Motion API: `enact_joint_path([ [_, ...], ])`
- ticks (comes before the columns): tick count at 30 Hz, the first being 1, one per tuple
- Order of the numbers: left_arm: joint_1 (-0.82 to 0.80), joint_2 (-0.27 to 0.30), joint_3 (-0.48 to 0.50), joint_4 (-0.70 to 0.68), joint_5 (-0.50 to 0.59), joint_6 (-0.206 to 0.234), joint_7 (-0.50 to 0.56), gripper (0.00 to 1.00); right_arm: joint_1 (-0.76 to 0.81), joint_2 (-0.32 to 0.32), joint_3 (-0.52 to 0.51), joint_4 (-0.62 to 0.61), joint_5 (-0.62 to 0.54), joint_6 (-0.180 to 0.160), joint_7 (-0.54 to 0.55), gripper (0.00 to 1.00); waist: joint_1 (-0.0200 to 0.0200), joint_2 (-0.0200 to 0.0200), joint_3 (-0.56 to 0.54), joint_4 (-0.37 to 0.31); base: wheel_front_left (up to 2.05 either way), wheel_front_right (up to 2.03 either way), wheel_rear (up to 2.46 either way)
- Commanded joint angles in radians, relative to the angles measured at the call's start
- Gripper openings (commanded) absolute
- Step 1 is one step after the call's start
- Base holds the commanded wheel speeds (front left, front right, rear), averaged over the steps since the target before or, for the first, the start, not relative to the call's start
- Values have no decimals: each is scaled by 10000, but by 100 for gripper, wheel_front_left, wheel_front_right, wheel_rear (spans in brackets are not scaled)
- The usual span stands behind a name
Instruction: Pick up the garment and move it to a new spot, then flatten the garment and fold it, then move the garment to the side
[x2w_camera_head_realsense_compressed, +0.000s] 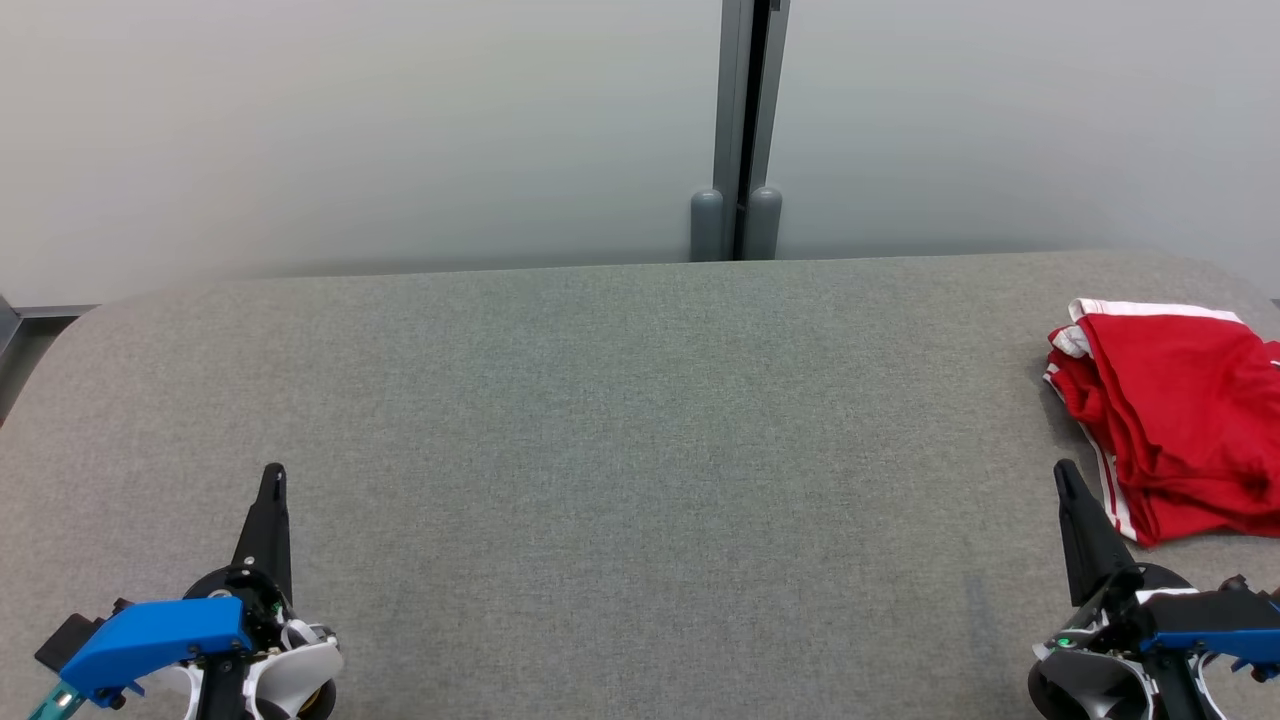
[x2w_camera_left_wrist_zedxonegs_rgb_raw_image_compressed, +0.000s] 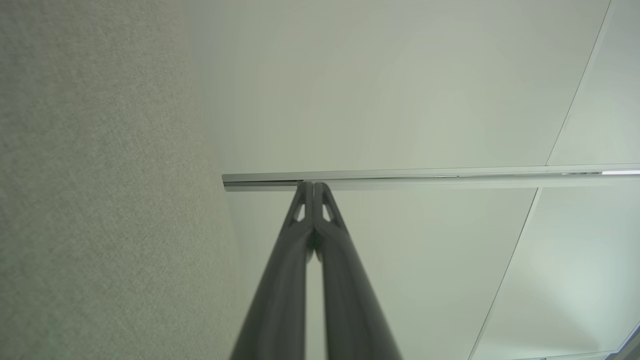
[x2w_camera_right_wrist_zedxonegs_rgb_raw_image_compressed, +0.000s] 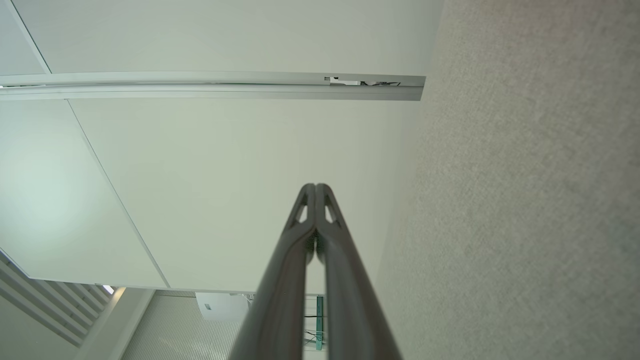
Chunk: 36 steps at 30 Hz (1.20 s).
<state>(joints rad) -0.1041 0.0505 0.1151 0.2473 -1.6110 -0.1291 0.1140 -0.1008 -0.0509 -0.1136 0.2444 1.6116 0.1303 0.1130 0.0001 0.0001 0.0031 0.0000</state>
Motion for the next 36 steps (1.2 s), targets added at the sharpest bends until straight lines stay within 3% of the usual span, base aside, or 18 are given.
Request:
enact_joint_path([
  [1,-93,-25,24,-42,-31,-42,41,0,-141,14,-24,18,24,7,26,0,-1,-1,0,0,0,0,0],
  [36,-93,-25,19,-43,-34,-40,38,0,-142,14,-22,18,26,7,24,0,-1,-1,0,0,0,0,0],
])
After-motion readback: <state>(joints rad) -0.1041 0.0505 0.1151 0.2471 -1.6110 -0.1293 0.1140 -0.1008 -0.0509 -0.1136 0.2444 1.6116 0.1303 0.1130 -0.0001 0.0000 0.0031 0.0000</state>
